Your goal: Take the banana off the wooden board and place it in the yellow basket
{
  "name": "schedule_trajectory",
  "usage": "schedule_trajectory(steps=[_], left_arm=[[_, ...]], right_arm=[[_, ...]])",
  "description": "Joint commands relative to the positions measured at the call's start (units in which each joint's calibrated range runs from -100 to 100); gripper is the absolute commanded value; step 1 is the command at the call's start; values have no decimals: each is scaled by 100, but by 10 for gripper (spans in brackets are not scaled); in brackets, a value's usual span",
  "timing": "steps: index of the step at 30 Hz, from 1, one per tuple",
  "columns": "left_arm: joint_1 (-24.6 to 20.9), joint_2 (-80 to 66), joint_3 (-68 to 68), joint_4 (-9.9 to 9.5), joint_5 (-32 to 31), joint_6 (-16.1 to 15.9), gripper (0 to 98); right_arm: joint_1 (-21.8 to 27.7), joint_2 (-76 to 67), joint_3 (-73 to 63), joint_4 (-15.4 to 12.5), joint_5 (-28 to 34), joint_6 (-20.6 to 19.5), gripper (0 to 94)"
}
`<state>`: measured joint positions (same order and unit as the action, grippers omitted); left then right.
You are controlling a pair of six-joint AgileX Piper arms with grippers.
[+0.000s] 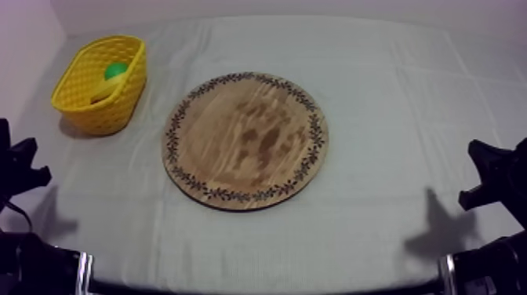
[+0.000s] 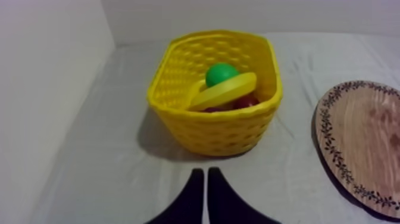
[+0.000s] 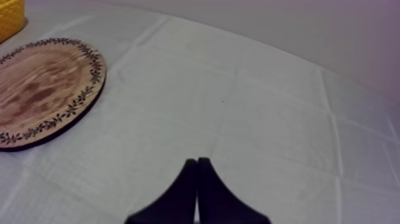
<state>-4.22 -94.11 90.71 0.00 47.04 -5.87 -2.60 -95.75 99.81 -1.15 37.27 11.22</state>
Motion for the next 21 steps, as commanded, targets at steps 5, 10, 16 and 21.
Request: schedule_trajectory(steps=[5,10,16,21], left_arm=[[-47,-452,367,10,-89,123,0],[-69,-552,569,-39,-395,249,0],[-66,-570,711,-127,-746,319,0],[-64,-572,768,-178,-898,368,0]], right_arm=[[0,0,-3,0,-1,-1,3],[0,0,-3,0,-1,-1,3],[0,0,-3,0,-1,-1,3],[0,0,-3,0,-1,-1,3]])
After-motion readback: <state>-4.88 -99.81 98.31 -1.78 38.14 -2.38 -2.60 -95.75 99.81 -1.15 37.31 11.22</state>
